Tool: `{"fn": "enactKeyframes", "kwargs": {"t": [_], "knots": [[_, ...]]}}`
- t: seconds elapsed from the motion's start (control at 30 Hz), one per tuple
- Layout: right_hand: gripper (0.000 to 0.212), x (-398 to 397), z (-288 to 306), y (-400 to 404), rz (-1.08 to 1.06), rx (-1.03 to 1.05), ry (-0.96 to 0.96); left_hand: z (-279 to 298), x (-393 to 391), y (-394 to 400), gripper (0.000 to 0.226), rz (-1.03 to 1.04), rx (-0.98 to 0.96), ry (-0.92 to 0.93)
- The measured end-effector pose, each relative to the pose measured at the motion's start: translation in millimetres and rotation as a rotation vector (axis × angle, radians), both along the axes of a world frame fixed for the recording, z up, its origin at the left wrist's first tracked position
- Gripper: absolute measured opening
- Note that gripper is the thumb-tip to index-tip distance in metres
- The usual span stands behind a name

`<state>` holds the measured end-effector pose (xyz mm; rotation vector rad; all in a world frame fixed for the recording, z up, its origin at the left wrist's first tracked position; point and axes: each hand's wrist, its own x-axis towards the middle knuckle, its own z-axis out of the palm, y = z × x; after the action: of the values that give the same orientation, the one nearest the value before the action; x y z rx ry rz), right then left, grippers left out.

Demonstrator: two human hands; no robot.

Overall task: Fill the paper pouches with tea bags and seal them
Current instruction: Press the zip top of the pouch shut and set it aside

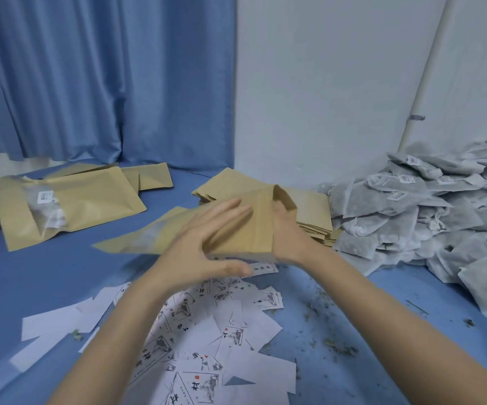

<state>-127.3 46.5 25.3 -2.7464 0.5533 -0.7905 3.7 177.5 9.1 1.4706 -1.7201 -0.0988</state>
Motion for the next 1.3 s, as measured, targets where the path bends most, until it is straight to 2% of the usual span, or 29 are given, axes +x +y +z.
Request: {"fn": "enactKeyframes", "kwargs": {"t": [0.07, 0.1, 0.17, 0.27, 0.3, 0.43, 0.5, 0.6, 0.7, 0.8, 0.83, 0.9, 0.93, 1.03, 1.1, 1.2, 1.3], "knots": [[0.051, -4, 16, 0, -0.053, -0.019, 0.019, 7, -6, 1, 0.094, 0.031, -0.039, -0.201], [0.043, -4, 24, 1, -0.005, -0.023, -0.003, 11, -10, -2, 0.085, 0.062, -0.117, -0.255], [0.028, -9, 45, 10, 0.045, 0.066, -0.081, 22, -21, -7, 0.059, 0.074, -0.29, -0.163], [0.012, -31, 82, 14, -0.022, 0.104, -0.107, 40, -32, -11, 0.038, 0.098, -0.438, 0.083], [0.014, -43, 94, 14, -0.034, 0.073, -0.121, 48, -34, -12, 0.031, 0.126, -0.452, 0.17], [0.067, -93, 138, 20, 0.006, 0.016, -0.183, 80, -47, -18, 0.006, 0.042, -0.495, 0.514], [0.075, -116, 158, 20, 0.024, -0.021, -0.173, 96, -59, -22, 0.011, -0.016, -0.528, 0.608], [0.058, -147, 180, 22, 0.043, -0.126, -0.109, 112, -77, -26, 0.013, -0.072, -0.487, 0.736], [0.061, -171, 191, 21, -0.037, -0.245, -0.087, 117, -90, -31, 0.01, -0.125, -0.394, 0.856], [0.053, -188, 189, 8, -0.157, -0.328, -0.115, 114, -107, -36, 0.012, -0.203, -0.32, 0.951], [0.056, -193, 186, 2, -0.193, -0.338, -0.117, 111, -114, -38, 0.012, -0.23, -0.292, 0.984], [0.081, -202, 180, -7, -0.284, -0.31, -0.071, 103, -126, -44, 0.016, -0.269, -0.229, 1.045], [0.083, -205, 177, -11, -0.332, -0.29, -0.02, 98, -131, -47, 0.018, -0.281, -0.193, 1.07], [0.036, -213, 174, -20, -0.387, -0.279, 0.044, 85, -144, -55, 0.021, -0.302, -0.119, 1.141], [0.037, -218, 172, -25, -0.42, -0.29, 0.031, 82, -149, -59, 0.029, -0.295, -0.101, 1.13], [0.039, -223, 168, -29, -0.458, -0.279, 0.089, 82, -155, -67, 0.042, -0.174, -0.115, 0.992], [0.037, -225, 168, -31, -0.511, -0.434, 0.216, 82, -160, -76, 0.037, -0.051, -0.184, 0.89]]}}
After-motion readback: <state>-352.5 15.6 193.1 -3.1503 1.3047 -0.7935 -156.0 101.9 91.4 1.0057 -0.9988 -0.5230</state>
